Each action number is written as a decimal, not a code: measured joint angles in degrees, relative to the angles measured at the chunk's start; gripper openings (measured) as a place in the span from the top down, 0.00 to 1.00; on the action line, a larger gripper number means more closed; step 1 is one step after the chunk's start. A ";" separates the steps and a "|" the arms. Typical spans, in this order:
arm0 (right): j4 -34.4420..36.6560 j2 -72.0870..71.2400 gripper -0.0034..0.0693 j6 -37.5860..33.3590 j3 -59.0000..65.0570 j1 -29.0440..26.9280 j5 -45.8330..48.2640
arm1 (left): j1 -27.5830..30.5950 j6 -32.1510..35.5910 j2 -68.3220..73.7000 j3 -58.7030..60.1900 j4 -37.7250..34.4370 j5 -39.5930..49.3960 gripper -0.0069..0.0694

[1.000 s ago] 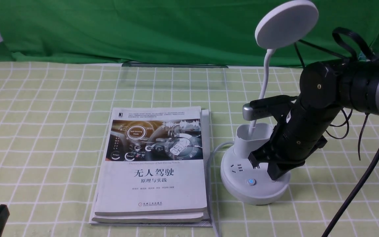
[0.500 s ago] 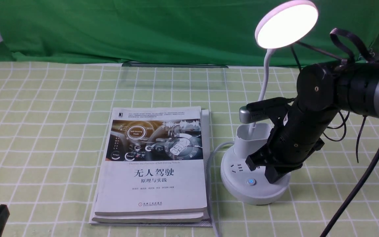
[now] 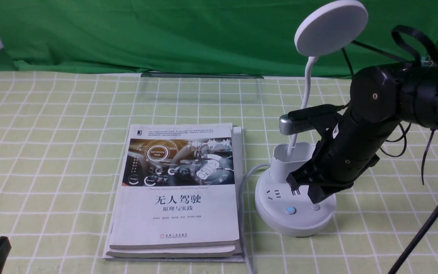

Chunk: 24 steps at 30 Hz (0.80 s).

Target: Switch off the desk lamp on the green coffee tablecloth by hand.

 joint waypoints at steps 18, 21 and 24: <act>-0.25 -21.16 0.89 0.00 13.57 0.04 1.57 | 0.00 0.00 0.00 0.00 0.00 0.00 0.59; -0.25 -28.58 0.89 0.00 17.74 0.04 1.70 | 0.00 0.00 0.00 0.00 0.00 0.00 0.59; -0.25 -35.22 0.89 0.44 21.15 0.04 2.61 | 0.00 0.00 0.00 0.00 0.00 0.00 0.59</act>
